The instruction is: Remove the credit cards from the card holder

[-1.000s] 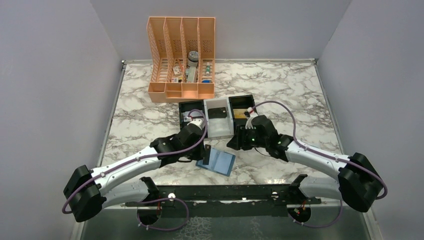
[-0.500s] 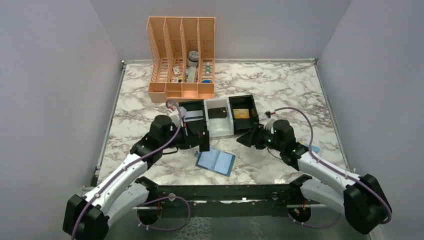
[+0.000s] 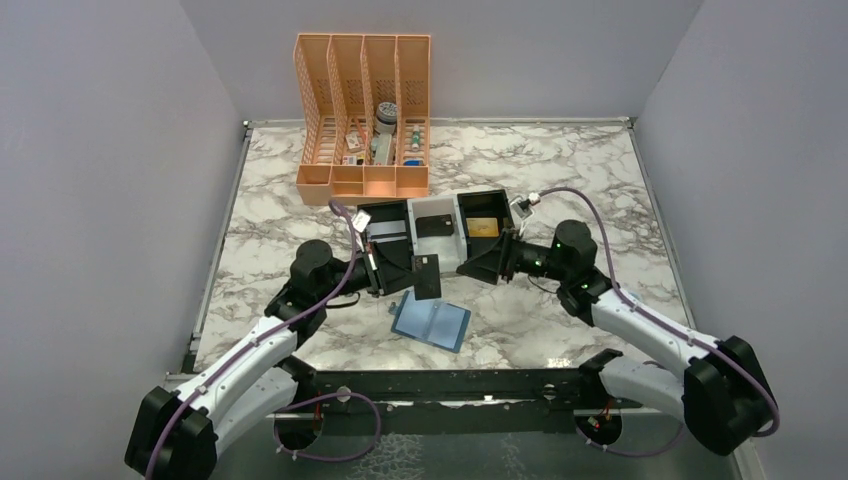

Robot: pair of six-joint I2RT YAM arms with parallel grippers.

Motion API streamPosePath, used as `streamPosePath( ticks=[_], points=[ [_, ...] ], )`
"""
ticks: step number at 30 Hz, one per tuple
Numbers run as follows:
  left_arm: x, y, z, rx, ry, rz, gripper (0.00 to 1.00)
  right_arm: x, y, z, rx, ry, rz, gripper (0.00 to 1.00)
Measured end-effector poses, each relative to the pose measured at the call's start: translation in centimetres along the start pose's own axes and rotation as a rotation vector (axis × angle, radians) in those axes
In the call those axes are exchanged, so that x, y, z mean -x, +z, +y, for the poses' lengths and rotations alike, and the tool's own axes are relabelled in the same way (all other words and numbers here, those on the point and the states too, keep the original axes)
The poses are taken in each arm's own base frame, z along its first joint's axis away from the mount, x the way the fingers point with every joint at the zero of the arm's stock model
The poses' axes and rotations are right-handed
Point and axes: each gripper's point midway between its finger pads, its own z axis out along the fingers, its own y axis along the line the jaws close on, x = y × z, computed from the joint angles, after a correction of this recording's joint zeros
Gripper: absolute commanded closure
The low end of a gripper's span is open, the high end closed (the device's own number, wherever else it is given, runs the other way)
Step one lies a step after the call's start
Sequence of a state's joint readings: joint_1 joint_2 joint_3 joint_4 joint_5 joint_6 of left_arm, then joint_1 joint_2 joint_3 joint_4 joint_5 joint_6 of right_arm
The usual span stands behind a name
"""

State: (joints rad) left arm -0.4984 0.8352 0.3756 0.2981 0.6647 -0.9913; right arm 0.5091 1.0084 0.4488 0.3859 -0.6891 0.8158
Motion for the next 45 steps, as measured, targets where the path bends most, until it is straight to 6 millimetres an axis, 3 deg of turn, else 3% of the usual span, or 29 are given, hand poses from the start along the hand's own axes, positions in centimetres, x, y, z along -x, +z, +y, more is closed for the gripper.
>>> streamPosePath(
  ticks=[7, 16, 26, 31, 45],
  points=[
    [0.9, 0.0, -2.0, -0.077, 0.036, -0.022, 1.0, -2.1, 1.4, 0.9, 0.107, 0.06, 0.14, 0.45],
    [1.0, 0.0, -3.2, -0.132, 0.057, -0.02, 1.0, -2.7, 2.5, 2.6, 0.205, 0.093, 0.193, 0.53],
    [0.7, 0.2, -3.3, -0.148, 0.053, -0.003, 1.0, -2.6, 3.3, 3.5, 0.263, 0.136, 0.201, 0.64],
    [0.5, 0.3, -3.1, -0.144, 0.046, 0.004, 1.0, -2.2, 3.6, 3.9, 0.289, 0.148, 0.196, 0.75],
    [0.5, 0.3, -3.4, -0.16, 0.045, 0.001, 1.0, -2.2, 4.0, 4.9, 0.362, 0.203, 0.219, 0.94]
  ],
)
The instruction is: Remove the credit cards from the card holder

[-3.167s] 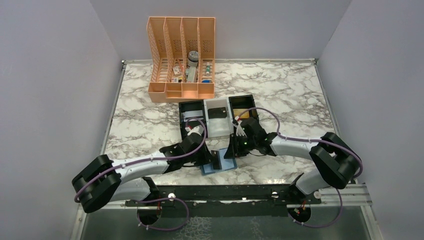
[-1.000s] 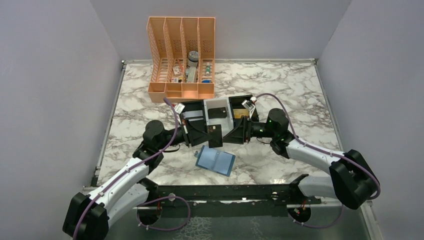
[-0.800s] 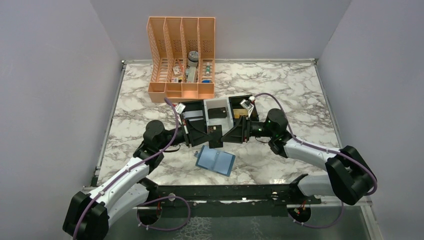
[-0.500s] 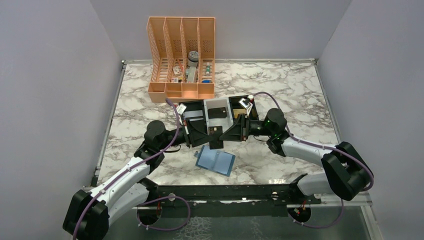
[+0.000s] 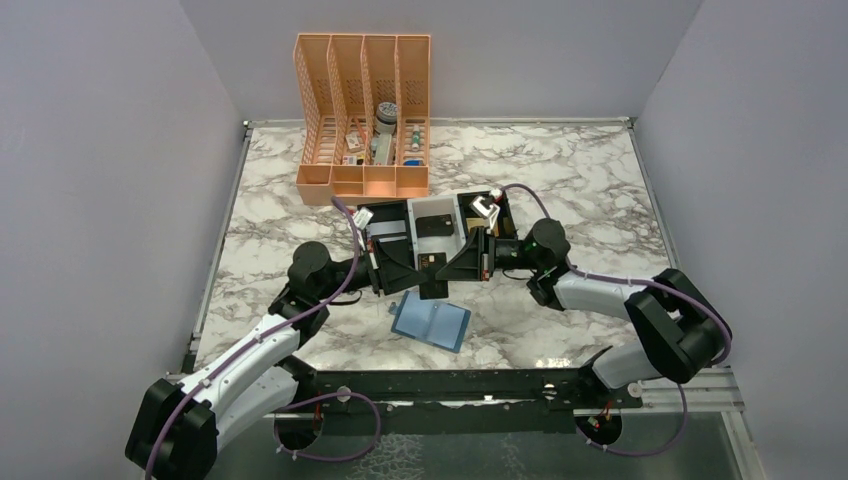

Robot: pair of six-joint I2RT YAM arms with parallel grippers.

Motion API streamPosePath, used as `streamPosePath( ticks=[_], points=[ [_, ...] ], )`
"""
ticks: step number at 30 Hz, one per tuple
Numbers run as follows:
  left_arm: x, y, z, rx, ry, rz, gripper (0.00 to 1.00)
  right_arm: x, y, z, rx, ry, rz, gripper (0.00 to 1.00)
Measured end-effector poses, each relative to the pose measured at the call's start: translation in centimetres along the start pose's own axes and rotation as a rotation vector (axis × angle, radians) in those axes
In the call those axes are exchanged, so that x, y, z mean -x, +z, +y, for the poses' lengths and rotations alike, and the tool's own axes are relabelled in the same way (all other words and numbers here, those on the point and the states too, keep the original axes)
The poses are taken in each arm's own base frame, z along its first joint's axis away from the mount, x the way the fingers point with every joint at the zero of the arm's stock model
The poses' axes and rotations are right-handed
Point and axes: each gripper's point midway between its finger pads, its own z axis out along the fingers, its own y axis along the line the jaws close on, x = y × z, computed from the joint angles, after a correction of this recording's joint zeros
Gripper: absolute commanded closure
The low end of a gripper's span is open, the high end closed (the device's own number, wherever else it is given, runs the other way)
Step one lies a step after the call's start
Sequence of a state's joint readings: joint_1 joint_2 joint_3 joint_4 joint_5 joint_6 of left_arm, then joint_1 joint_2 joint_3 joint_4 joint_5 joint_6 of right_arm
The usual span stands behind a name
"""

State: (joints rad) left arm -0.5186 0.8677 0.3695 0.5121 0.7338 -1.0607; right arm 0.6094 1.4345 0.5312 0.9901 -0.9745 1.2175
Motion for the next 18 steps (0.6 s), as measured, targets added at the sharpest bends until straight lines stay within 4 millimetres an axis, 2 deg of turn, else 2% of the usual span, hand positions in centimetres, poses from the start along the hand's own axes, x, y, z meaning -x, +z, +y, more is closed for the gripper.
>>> streamPosePath(
  ticks=[6, 14, 18],
  points=[
    [-0.04, 0.0, -0.07, -0.003, 0.001, 0.002, 1.0, -0.23, -0.06, -0.18, 0.006, 0.029, -0.002, 0.96],
    [-0.33, 0.08, -0.24, -0.009, 0.001, 0.012, 1.0, -0.2, -0.05, -0.12, 0.008, 0.032, -0.003, 0.88],
    [-0.41, 0.1, -0.28, -0.011, 0.001, 0.015, 1.0, -0.24, -0.02, -0.19, 0.005, 0.033, -0.002, 0.9]
  ],
)
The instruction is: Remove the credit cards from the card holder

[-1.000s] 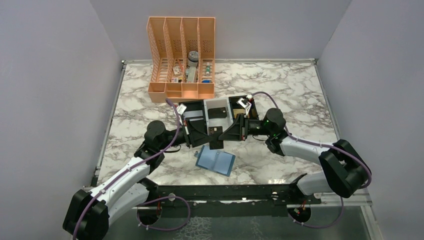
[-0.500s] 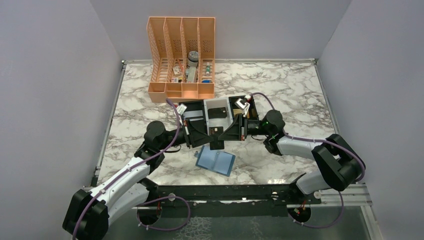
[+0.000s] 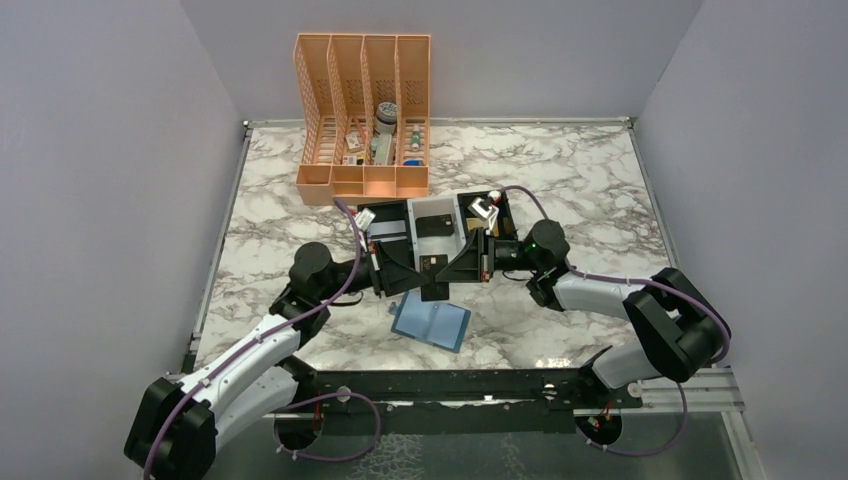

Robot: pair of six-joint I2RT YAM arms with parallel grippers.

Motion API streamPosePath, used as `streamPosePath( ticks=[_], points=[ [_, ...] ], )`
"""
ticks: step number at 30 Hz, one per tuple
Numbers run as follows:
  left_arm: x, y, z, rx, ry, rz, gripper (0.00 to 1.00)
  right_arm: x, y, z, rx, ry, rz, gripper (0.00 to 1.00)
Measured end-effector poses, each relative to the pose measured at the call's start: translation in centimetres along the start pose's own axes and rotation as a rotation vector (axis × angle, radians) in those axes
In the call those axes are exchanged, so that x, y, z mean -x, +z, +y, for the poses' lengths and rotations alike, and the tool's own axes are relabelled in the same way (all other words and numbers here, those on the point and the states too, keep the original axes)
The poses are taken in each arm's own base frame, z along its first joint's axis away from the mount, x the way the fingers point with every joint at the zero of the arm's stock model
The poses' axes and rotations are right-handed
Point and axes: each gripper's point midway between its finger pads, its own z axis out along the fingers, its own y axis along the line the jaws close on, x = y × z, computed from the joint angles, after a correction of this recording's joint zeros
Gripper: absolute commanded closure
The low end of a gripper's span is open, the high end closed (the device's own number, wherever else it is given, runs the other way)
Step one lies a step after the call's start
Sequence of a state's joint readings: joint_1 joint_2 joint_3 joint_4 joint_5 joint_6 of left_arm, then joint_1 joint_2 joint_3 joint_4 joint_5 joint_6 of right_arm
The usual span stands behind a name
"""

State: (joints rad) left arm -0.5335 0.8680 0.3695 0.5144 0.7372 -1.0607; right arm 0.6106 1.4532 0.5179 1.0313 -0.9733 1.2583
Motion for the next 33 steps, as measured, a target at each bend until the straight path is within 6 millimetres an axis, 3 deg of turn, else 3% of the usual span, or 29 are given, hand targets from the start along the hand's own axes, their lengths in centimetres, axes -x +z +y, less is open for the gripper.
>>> streamPosePath(
  ticks=[7, 13, 17, 20, 25, 28, 33],
  points=[
    [-0.1, 0.0, -0.1, -0.002, 0.0, 0.005, 1.0, -0.3, 0.1, -0.2, -0.008, 0.003, 0.009, 0.99],
    [-0.3, 0.0, 0.1, 0.001, -0.002, 0.006, 0.88, -0.2, 0.1, -0.3, -0.012, -0.003, 0.004, 0.99],
    [-0.7, -0.2, 0.4, 0.005, -0.004, 0.009, 0.93, -0.3, 0.2, -0.3, -0.017, -0.006, 0.004, 0.99],
    [-0.8, -0.2, 0.6, 0.006, -0.005, 0.01, 1.0, -0.3, 0.2, -0.4, -0.023, -0.002, 0.004, 0.98],
    [-0.9, -0.2, 0.5, 0.004, -0.002, 0.01, 1.0, -0.4, 0.1, -0.7, -0.03, 0.003, 0.007, 0.86],
    [-0.9, -0.2, 0.6, 0.004, 0.002, 0.013, 1.0, -0.4, 0.1, -0.7, -0.035, 0.003, 0.005, 0.85],
    [-1.1, -0.2, 0.7, 0.005, 0.005, 0.016, 1.0, -0.3, 0.2, -0.7, -0.039, 0.004, 0.002, 0.98]
  ],
)
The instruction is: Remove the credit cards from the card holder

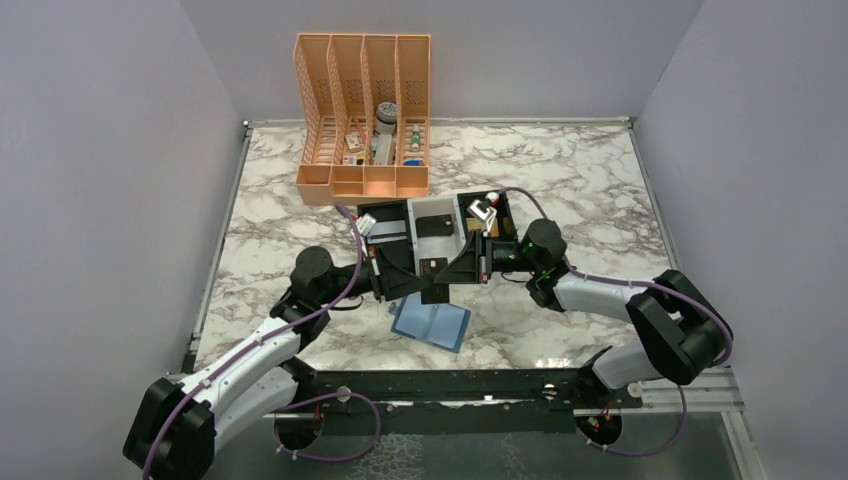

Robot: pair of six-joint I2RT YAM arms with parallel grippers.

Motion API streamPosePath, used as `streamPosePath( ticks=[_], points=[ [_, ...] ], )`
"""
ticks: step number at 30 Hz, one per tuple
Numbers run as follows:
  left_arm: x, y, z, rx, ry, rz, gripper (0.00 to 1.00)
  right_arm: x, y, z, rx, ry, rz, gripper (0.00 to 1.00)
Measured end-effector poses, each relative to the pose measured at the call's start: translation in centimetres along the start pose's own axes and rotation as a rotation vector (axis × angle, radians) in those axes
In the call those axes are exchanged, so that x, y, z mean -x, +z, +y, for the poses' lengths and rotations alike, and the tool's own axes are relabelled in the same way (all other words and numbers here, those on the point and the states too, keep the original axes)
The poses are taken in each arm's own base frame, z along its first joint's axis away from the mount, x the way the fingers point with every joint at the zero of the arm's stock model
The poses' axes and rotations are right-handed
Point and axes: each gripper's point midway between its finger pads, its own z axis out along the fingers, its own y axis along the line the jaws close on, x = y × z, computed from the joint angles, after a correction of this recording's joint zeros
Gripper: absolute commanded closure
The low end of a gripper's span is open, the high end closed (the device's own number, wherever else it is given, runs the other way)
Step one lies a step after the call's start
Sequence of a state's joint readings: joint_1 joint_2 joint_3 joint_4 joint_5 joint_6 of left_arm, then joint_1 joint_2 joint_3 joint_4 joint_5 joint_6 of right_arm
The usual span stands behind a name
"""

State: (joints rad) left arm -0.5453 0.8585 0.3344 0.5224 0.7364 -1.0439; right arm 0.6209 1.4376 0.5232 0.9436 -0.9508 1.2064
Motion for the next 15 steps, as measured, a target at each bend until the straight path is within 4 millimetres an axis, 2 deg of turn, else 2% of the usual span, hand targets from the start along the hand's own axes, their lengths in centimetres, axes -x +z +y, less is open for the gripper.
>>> streamPosePath(
  ticks=[1, 2, 3, 7, 10, 11, 13, 15],
  points=[
    [0.0, 0.0, 0.0, 0.0, 0.0, 0.0, 1.0, 0.0, 0.0, 0.0, -0.001, 0.001, 0.0, 0.99],
    [0.0, 0.0, 0.0, 0.0, 0.0, 0.0, 0.95, 0.0, 0.0, 0.0, -0.001, -0.001, 0.001, 0.99],
    [0.0, 0.0, 0.0, 0.0, 0.0, 0.0, 0.86, 0.0, 0.0, -0.1, -0.001, -0.006, 0.0, 0.99],
    [-0.2, 0.0, 0.3, 0.008, 0.005, 0.003, 0.4, 0.1, -0.1, -0.5, -0.035, -0.026, -0.008, 0.99],
    [-0.5, -0.1, 1.1, 0.041, 0.003, 0.012, 0.08, 0.9, -0.1, -0.8, -0.095, -0.073, -0.032, 0.99],
    [-0.5, -0.1, 1.7, 0.075, 0.008, 0.016, 0.02, 1.3, -0.2, -0.8, -0.12, -0.095, -0.048, 0.99],
    [-0.4, -0.2, 2.9, 0.16, 0.015, 0.024, 0.01, 2.5, -0.3, -0.9, -0.183, -0.139, -0.085, 0.99],
    [0.6, -0.6, 3.7, 0.261, 0.051, 0.018, 0.01, 3.5, -0.7, -1.2, -0.248, -0.184, -0.122, 0.99]
  ],
)
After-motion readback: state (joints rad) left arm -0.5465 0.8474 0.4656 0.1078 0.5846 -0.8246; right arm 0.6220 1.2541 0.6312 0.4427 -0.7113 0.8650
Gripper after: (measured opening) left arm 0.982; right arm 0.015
